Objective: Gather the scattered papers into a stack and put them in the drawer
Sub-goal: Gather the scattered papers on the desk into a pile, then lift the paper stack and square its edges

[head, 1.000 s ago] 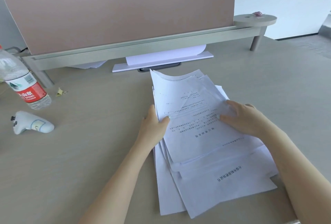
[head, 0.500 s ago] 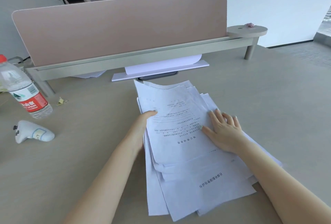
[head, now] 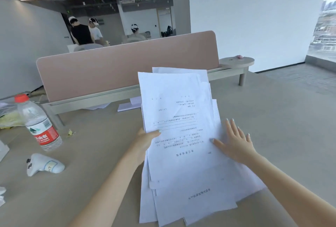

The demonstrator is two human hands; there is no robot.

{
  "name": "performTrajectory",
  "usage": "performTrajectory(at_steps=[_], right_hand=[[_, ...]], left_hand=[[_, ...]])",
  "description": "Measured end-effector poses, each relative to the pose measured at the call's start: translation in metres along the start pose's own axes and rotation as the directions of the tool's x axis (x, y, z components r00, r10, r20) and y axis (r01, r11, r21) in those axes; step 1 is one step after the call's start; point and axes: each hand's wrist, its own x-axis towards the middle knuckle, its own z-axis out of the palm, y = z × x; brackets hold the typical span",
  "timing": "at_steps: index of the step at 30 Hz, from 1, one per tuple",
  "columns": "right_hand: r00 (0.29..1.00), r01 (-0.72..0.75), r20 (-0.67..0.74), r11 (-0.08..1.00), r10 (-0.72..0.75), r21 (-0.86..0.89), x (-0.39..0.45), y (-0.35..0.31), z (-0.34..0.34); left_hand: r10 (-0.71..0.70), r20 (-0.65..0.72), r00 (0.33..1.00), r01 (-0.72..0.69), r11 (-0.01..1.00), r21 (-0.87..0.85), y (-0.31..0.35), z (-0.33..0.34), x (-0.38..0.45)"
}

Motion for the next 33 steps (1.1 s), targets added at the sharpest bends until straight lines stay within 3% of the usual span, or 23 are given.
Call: performTrajectory(at_steps=[1, 2, 4, 9, 13, 17, 21, 24, 31, 33], right_hand=[[0.999, -0.012, 0.036, 0.963, 0.002, 0.269, 0.004, -0.006, -0.012], [0.997, -0.009, 0.069, 0.849, -0.032, 0.528, 0.009, -0.014, -0.024], [0.994, 0.049, 0.027, 0.653, -0.106, 0.755, 0.013, -0.035, -0.051], [0.942, 0.33, -0.265, 0.416, -0.207, 0.847, 0.017, -0.096, -0.109], [0.907, 0.417, -0.371, 0.312, -0.198, 0.854, 0.019, -0.126, -0.132], [0.932, 0.335, -0.266, 0.313, -0.245, 0.888, 0.024, -0.121, -0.126], [0.963, 0.233, -0.136, 0.473, -0.231, 0.849, 0.03, -0.11, -0.103], [0.972, 0.219, -0.14, 0.532, -0.187, 0.818, 0.032, -0.112, -0.092], [0.935, 0.339, -0.287, 0.293, -0.207, 0.894, 0.032, -0.128, -0.114], [0.933, 0.32, -0.242, 0.306, -0.266, 0.896, 0.031, -0.125, -0.116]], left_hand=[[0.039, 0.009, 0.999, -0.039, 0.999, -0.015, 0.008, 0.0, -0.001], [0.084, 0.008, 0.996, -0.084, 0.996, -0.034, 0.018, 0.0, -0.001], [0.179, -0.038, 0.983, -0.182, 0.981, -0.072, 0.041, 0.001, -0.001], [0.405, -0.151, 0.902, -0.421, 0.902, -0.095, 0.104, 0.007, 0.001], [0.53, -0.152, 0.835, -0.55, 0.818, -0.168, 0.139, 0.005, 0.004], [0.531, -0.124, 0.838, -0.544, 0.829, -0.131, 0.13, -0.003, 0.01], [0.447, -0.172, 0.878, -0.464, 0.883, -0.073, 0.107, -0.006, 0.018], [0.414, -0.179, 0.892, -0.432, 0.898, -0.076, 0.1, -0.005, 0.018], [0.385, -0.184, 0.904, -0.41, 0.903, -0.127, 0.097, -0.019, 0.032], [0.334, -0.113, 0.936, -0.347, 0.93, -0.123, 0.089, -0.021, 0.032]])
